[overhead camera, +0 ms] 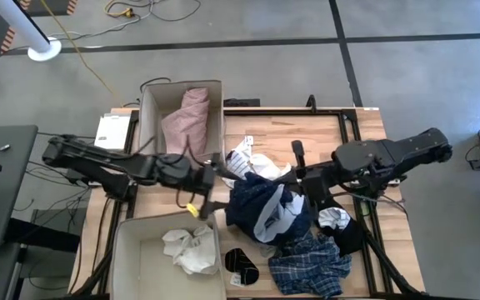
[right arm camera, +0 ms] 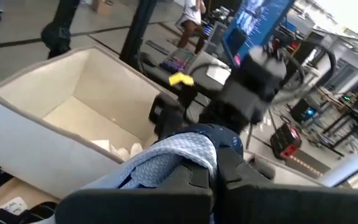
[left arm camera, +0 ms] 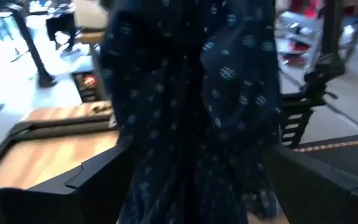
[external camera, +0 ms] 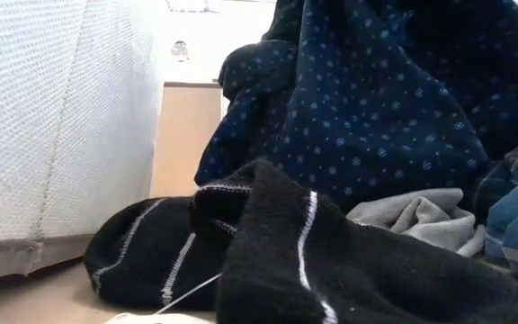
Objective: Sort clothes
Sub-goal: Put the dark blue long sleeve into the top light brown laundry organizer
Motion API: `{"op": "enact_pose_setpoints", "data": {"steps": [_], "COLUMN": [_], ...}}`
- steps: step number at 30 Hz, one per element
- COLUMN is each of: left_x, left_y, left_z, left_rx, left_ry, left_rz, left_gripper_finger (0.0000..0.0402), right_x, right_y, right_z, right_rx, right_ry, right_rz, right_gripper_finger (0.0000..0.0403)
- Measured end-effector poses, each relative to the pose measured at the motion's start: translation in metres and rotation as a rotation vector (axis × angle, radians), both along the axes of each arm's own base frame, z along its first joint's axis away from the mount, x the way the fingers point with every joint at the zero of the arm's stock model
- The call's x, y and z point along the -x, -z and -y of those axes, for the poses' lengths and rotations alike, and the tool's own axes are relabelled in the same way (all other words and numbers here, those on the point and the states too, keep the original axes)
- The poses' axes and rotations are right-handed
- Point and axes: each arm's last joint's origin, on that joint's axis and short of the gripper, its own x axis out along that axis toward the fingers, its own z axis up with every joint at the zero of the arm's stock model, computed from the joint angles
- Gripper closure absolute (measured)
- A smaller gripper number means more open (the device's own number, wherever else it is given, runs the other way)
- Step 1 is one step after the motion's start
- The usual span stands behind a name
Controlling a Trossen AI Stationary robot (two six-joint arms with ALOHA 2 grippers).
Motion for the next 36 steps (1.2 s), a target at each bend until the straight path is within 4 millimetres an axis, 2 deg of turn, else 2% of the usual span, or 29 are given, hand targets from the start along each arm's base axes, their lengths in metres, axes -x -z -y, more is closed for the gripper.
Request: {"op": "enact_pose_setpoints", "data": {"steps": [6, 11, 18, 22, 29, 33, 36], "left_x": [-0.035, -0.063, -0.092, -0.093, -0.092, -0.090, -0.081], "left_y": [0.017, 0.025, 0.017, 0.011, 0.011, 0.009, -0.002], "left_z": [-0.004, -0.006, 0.008, 0.013, 0.014, 0.013, 0.012], "left_rx": [0.050, 0.097, 0.017, -0.044, -0.095, -0.126, -0.145], "left_ry": [0.132, 0.227, 0.307, 0.305, 0.303, 0.296, 0.288], "left_rz": [0.089, 0.059, 0.053, 0.061, 0.070, 0.063, 0.082], "left_gripper_finger": [0.0060, 0.0060, 0.0074, 0.0144, 0.0372, 0.0391, 0.0395], "right_x": [0.000, -0.002, -0.019, -0.025, -0.023, -0.015, -0.005], "right_y": [-0.001, -0.002, 0.008, 0.013, 0.014, 0.016, 0.020], "right_z": [-0.002, -0.004, -0.007, -0.010, -0.012, -0.014, -0.018], "right_rx": [-0.007, -0.019, -0.008, -0.009, -0.043, -0.087, -0.073], "right_ry": [-0.041, -0.094, -0.125, -0.126, -0.129, -0.102, -0.014], "right_rz": [0.011, 0.024, 0.004, -0.017, -0.031, -0.100, -0.165], "right_gripper_finger": [0.0403, 0.0403, 0.0403, 0.0397, 0.0385, 0.0370, 0.0333]}}
